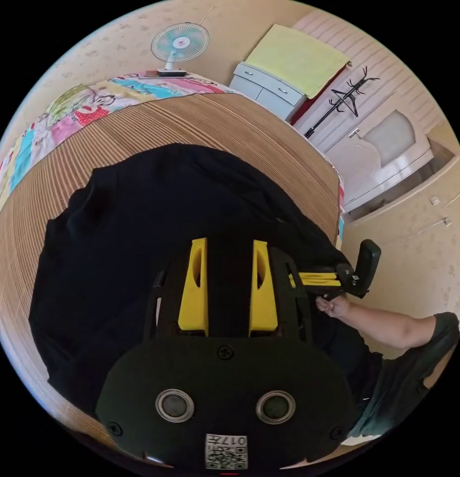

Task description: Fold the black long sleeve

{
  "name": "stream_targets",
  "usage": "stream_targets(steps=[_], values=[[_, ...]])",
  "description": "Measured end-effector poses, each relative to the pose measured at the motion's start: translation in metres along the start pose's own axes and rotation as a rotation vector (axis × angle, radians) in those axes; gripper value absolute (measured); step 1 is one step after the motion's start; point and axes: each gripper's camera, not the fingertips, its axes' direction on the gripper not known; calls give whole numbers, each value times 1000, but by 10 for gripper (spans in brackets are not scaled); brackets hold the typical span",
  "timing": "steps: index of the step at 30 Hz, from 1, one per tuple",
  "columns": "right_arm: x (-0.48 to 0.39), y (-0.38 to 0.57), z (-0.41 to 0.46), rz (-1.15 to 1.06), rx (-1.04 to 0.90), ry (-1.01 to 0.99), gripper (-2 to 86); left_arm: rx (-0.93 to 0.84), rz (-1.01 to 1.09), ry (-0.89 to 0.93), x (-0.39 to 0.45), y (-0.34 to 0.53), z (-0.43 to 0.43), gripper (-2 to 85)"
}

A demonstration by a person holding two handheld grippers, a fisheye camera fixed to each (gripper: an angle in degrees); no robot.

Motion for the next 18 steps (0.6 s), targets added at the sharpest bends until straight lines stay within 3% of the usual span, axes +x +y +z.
stream_targets(steps=[6,10,12,18], values=[[6,-1,-7,8,-1,-23,3,43,-8,148,-53,-1,17,120],[10,-1,-11,15,2,-45,3,77,-63,262,-95,16,6,11],[10,0,-12,16,4,-48,3,101,-49,320,-106,21,-4,0],[7,2,-13,15,8,-53,3,426,-43,591,-150,26,-79,-6]])
